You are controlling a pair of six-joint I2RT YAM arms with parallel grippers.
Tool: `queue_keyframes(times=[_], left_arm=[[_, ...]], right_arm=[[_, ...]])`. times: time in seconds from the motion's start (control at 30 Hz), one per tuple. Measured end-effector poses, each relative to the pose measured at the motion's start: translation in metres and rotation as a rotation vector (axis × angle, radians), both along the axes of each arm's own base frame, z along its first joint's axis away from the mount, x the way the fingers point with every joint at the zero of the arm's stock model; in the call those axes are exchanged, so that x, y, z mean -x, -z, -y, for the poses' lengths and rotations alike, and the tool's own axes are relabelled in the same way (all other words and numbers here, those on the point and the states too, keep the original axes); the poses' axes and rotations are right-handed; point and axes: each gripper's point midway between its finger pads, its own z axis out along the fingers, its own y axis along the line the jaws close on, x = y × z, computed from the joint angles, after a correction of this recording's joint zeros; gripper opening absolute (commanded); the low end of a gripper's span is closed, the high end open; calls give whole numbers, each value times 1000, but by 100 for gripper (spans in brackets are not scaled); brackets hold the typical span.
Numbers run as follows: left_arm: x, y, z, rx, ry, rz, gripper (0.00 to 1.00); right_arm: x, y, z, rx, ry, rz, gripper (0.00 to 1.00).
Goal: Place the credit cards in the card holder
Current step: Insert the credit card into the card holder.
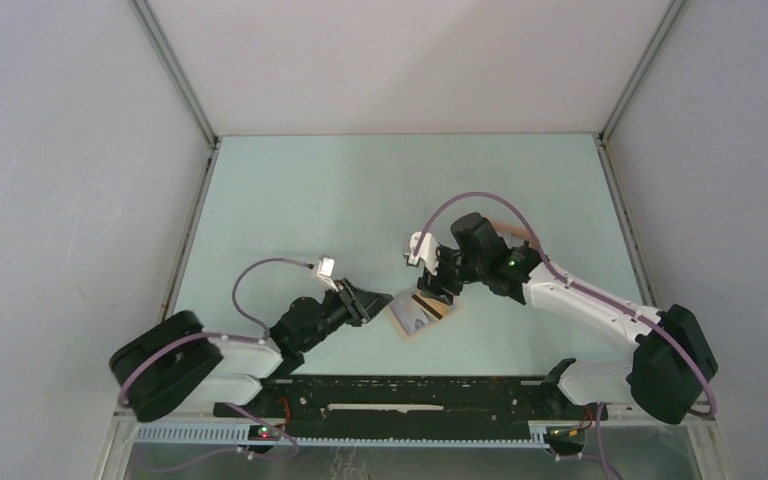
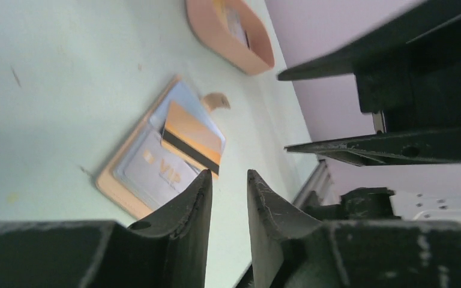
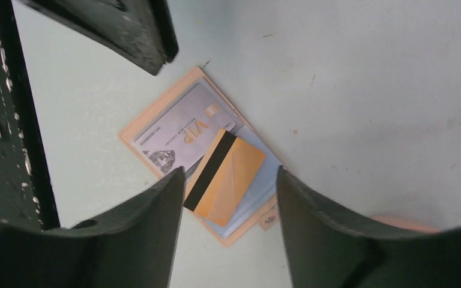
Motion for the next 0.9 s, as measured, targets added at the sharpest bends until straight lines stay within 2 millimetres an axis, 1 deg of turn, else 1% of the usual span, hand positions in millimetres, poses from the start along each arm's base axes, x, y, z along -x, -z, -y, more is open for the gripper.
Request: queue_keyframes(times=[0.03, 0.07, 0.17, 0.23, 0.37, 0.47, 0.57, 0.73, 0.77, 0.83, 0.9], left_arm=[[-1, -5, -3, -24, -3, 52, 33], [-3, -12, -5, -45, -5, 107, 33], [-7, -29, -12, -111, -10, 268, 34], [-9, -35, -15, -159, -12, 354, 34], [-9, -38, -21, -236, -21, 493, 34], [-10, -42, -21, -256, -27, 556, 33], [-14, -38, -19, -267, -37, 573, 32], [-20, -11, -18, -320, -40, 523, 32], [-21, -8, -19, -326, -45, 516, 32], [-24, -10, -21, -323, -67, 514, 32], [-27, -15, -23, -304, -98, 518, 32]], right_arm=[[-3, -3, -1, -7, 28, -22, 76], [-7, -4, -1, -11, 60, -49, 78], [-8, 3, -4, 6, 124, -121, 79], [-7, 15, -6, 41, 157, -162, 79], [-7, 47, -13, 157, 225, -200, 81], [-7, 66, -11, 224, 260, -206, 84], [-10, 77, -6, 272, 295, -190, 88], [-16, 86, -1, 328, 335, -143, 89], [-17, 88, -1, 338, 340, -132, 89], [-18, 91, -1, 350, 345, -121, 89], [-19, 94, -1, 360, 349, -114, 89]])
